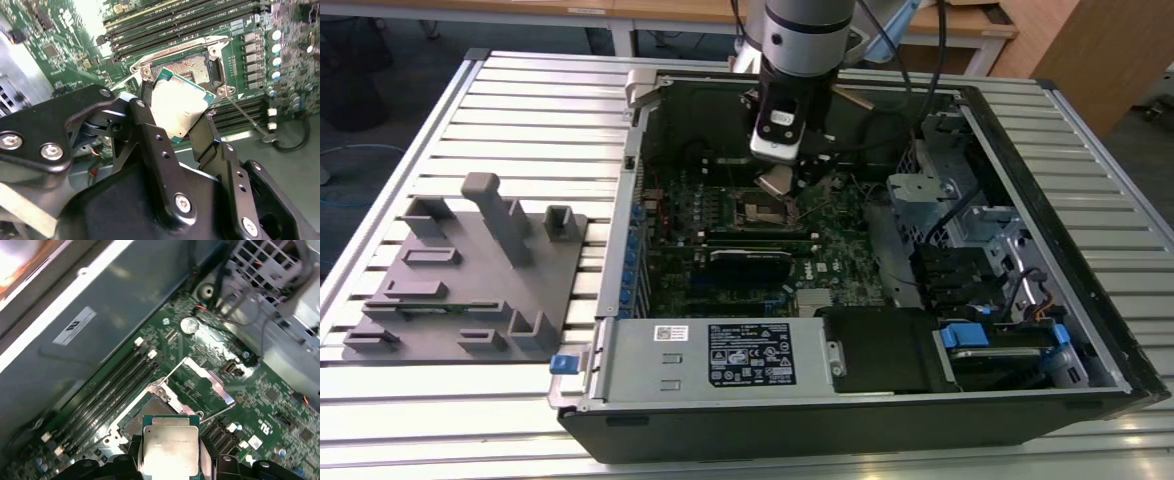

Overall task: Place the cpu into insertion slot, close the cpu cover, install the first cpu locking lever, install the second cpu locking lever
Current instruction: 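Place the cpu into insertion slot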

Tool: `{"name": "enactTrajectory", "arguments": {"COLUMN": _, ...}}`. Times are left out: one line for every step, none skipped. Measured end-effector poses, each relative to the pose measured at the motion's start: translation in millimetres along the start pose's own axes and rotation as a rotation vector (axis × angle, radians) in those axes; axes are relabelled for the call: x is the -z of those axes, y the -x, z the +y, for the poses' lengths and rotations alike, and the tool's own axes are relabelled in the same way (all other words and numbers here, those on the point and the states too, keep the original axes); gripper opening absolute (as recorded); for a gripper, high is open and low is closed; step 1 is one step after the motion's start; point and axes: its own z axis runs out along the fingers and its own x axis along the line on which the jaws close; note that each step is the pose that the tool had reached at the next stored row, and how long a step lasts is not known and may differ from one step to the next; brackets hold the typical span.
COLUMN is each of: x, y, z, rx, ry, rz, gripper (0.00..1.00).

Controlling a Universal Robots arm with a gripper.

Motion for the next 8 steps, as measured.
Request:
{"name": "enactTrajectory", "arguments": {"x": 0.0, "y": 0.0, "z": 0.0, "rx": -0.019, "ry": 0.0003, "rz": -0.0015, "gripper": 0.54}}
{"name": "enactTrajectory", "arguments": {"x": -0.1, "y": 0.0, "z": 0.0, "rx": -0.037, "ry": 0.0006, "rz": -0.0028, "gripper": 0.54}}
{"name": "enactTrajectory", "arguments": {"x": -0.2, "y": 0.0, "z": 0.0, "rx": -0.053, "ry": 0.001, "rz": -0.0041, "gripper": 0.54}}
{"name": "enactTrajectory", "arguments": {"x": -0.2, "y": 0.0, "z": 0.0, "rx": -0.07, "ry": 0.0013, "rz": -0.0053, "gripper": 0.54}}
{"name": "enactTrajectory", "arguments": {"x": -0.2, "y": 0.0, "z": 0.0, "rx": -0.085, "ry": 0.0016, "rz": -0.0065, "gripper": 0.54}}
{"name": "enactTrajectory", "arguments": {"x": -0.3, "y": 0.0, "z": 0.0, "rx": -0.099, "ry": 0.0018, "rz": -0.0076, "gripper": 0.54}}
{"name": "enactTrajectory", "arguments": {"x": -0.3, "y": 0.0, "z": 0.0, "rx": -0.108, "ry": 0.002, "rz": -0.0082, "gripper": 0.54}}
{"name": "enactTrajectory", "arguments": {"x": -0.3, "y": 0.0, "z": 0.0, "rx": -0.11, "ry": 0.002, "rz": -0.0084, "gripper": 0.54}}
